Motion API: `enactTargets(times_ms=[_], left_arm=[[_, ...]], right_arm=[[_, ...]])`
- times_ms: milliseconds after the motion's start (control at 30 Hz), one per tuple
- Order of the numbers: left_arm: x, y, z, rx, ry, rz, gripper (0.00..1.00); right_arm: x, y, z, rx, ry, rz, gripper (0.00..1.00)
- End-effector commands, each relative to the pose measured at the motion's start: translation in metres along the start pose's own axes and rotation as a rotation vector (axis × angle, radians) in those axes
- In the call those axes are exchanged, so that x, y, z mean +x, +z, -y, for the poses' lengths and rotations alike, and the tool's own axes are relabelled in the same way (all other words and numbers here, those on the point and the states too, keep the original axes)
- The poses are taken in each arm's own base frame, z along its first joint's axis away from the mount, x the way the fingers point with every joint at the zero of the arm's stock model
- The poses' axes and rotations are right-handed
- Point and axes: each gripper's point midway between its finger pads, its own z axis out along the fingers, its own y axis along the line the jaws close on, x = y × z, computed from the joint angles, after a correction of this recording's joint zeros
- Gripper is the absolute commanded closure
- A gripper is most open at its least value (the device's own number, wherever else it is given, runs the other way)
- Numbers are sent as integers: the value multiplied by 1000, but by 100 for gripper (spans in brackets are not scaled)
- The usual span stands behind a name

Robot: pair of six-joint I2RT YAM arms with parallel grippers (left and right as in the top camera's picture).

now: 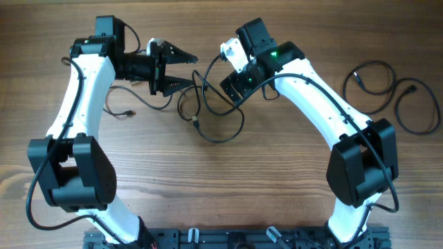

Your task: Untangle cables

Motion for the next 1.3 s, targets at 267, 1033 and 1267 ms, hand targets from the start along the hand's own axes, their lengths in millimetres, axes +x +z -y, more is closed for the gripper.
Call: enactTargets(times_ms=[267, 1033, 1267], left_arm=[[-2, 0, 1, 7, 12, 2, 34], [10, 0, 5, 39, -38, -48, 25], [10, 0, 5, 39, -38, -48, 26]], right_arm=[[-16, -13, -28, -163, 19, 73, 0], [-12, -1, -38, -192, -14, 50, 0], [-14, 0, -53, -206, -75, 51, 0]])
